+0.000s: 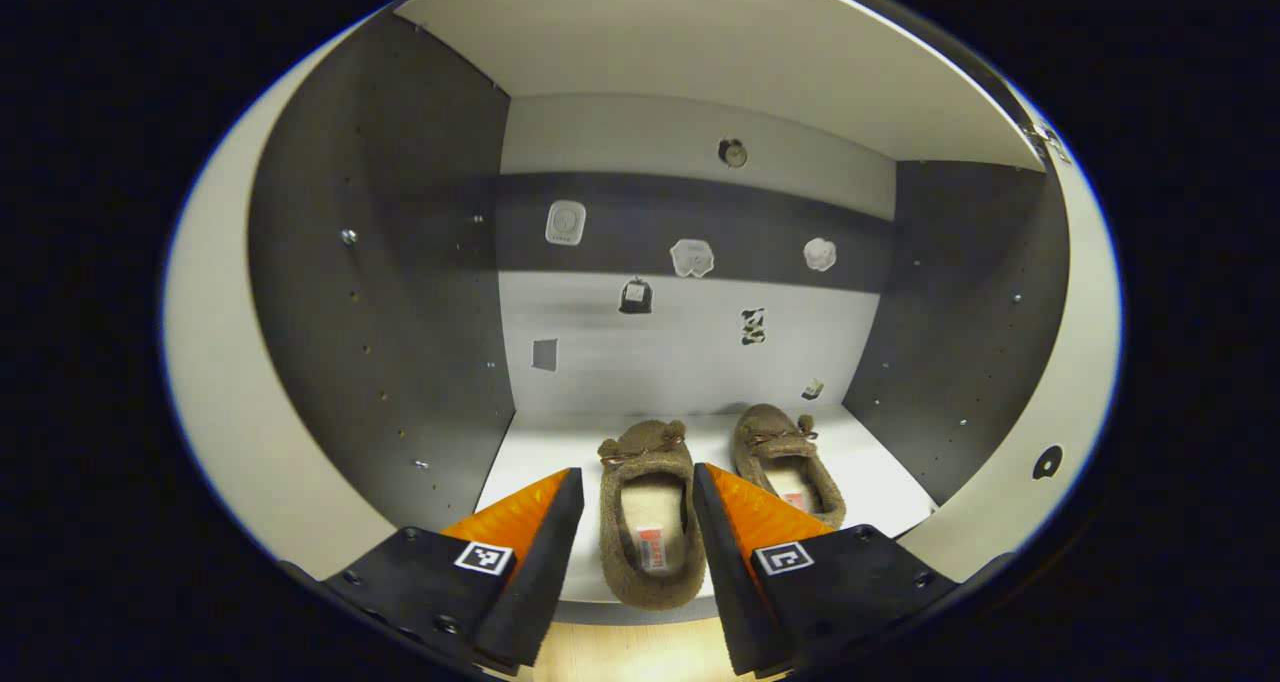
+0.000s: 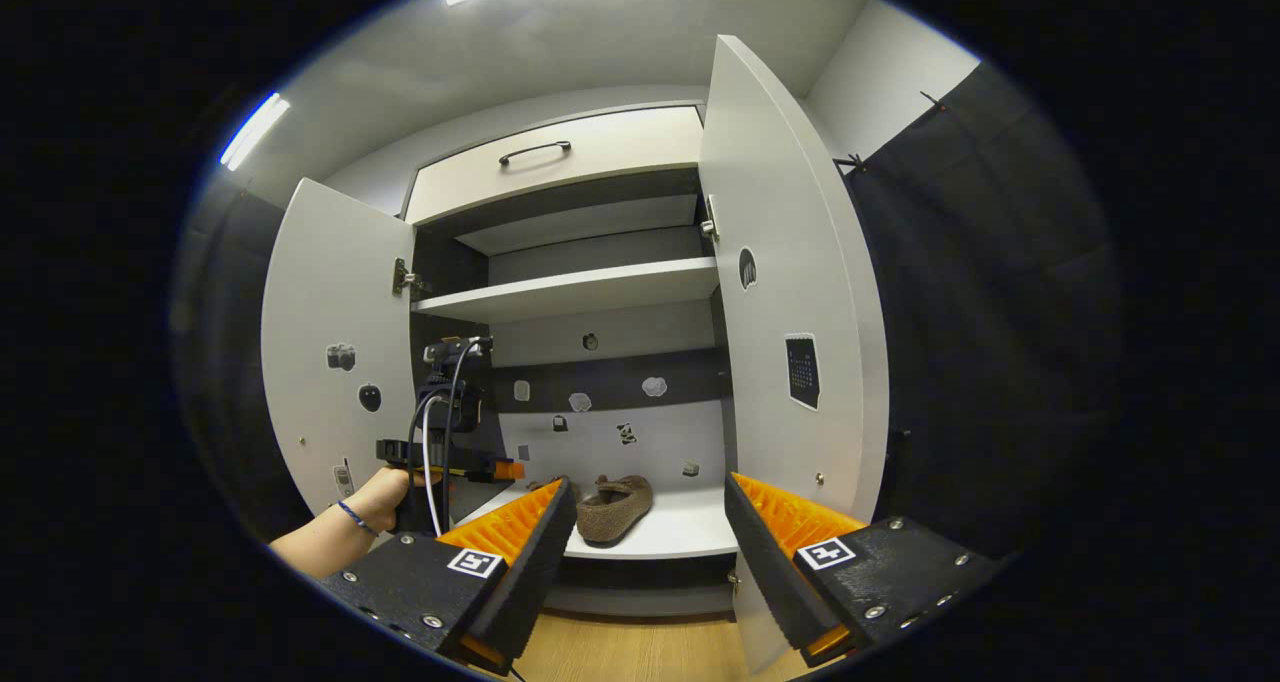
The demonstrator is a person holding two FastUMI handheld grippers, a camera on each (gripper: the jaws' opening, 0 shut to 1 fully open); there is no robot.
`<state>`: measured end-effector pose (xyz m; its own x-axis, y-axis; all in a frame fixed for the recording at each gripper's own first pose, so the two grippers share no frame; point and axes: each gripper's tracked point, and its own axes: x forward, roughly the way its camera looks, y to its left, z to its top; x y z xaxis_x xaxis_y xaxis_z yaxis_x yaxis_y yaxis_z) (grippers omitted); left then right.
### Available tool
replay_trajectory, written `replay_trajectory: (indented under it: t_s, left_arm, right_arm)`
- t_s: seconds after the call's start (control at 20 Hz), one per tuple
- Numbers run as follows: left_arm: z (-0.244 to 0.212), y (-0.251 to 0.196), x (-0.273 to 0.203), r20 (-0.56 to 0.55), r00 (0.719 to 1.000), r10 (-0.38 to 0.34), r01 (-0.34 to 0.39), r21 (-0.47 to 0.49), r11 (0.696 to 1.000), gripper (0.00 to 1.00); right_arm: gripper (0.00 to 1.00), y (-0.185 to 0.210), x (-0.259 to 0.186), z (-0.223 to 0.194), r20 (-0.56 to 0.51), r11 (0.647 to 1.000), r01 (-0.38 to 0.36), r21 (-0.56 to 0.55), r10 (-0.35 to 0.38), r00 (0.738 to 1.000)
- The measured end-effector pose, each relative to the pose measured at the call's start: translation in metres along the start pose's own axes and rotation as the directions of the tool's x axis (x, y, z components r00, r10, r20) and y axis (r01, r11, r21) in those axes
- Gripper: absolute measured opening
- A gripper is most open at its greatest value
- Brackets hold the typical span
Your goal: Grab one shoe with the right hand and put it into the shoe cabinet, grab the other shoe with the left hand and put it into the shoe cabinet; then close the right door with the right hand and the left door with the left hand.
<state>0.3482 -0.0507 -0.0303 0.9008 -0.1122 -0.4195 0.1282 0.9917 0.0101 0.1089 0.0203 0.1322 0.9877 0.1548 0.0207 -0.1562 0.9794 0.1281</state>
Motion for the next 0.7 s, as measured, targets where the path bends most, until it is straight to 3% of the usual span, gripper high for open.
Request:
replay_trajectory:
  t_s: [0.1,0.15,0.2,0.3,0.55,0.6,0.7]
  left_arm:
    - [0.013,-0.003,-0.031,0.058,0.998,0.005,-0.006,0.008,1.000,0.74]
    - [0.019,-0.007,-0.046,0.085,0.996,-0.004,0.004,0.005,1.000,0.69]
    - [0.026,-0.011,-0.062,0.114,0.993,-0.009,0.009,0.003,1.000,0.83]
    - [0.039,-0.014,-0.097,0.170,0.985,-0.008,0.008,-0.002,1.000,0.89]
    - [0.059,-0.027,-0.177,0.288,0.957,-0.021,0.022,0.001,1.000,0.94]
    - [0.059,-0.030,-0.190,0.295,0.955,-0.026,0.027,0.001,1.000,0.99]
    - [0.058,-0.030,-0.210,0.313,0.950,-0.017,0.017,0.004,1.000,0.96]
  right_arm:
    - [0.92,-0.001,-0.007,0.002,0.004,1.000,-0.006,-0.002,0.006,1.000]
    - [0.92,-0.002,-0.011,0.003,0.004,1.000,-0.008,-0.002,0.008,1.000]
    - [0.92,-0.004,-0.015,0.003,0.004,1.000,-0.008,-0.003,0.008,1.000]
    - [0.92,-0.011,-0.024,0.004,0.003,1.000,-0.005,-0.006,0.005,1.000]
    - [0.92,-0.040,-0.043,0.004,-0.001,1.000,0.022,-0.014,-0.022,1.000]
    - [0.92,-0.048,-0.045,0.004,-0.004,0.999,0.029,-0.015,-0.029,1.000]
    - [0.92,-0.058,-0.061,-0.006,-0.012,0.999,0.046,-0.018,-0.046,0.999]
